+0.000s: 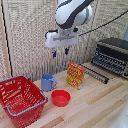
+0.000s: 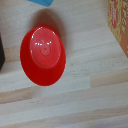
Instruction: Extend the gripper towards the oven tray handle. Grasp the handle and carefully pull the tray out of the oven. Move the gripper above the red bowl. Grab the red bowl gently. Lift the bowl and place it onto the oven tray.
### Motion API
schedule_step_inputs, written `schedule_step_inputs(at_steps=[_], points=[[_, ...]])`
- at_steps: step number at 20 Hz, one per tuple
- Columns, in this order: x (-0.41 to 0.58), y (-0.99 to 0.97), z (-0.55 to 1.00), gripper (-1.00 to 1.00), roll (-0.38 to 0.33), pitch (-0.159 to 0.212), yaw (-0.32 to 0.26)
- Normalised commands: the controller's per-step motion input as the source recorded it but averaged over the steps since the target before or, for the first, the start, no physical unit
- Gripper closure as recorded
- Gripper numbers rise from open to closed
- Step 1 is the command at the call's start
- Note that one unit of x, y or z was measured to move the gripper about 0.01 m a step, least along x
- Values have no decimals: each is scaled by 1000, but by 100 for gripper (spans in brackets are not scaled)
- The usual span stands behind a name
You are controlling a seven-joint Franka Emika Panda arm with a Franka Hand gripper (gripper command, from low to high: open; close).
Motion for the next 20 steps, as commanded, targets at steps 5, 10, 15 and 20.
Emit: schedule_step_inputs(at_steps=[5, 10, 15, 20], points=[[-102, -27, 214, -100, -286, 6, 51], [-92, -51, 174, -100, -344, 18, 95], [-106, -9, 77, -100, -365, 38, 111], [-122, 0, 0, -100, -375, 50, 126]])
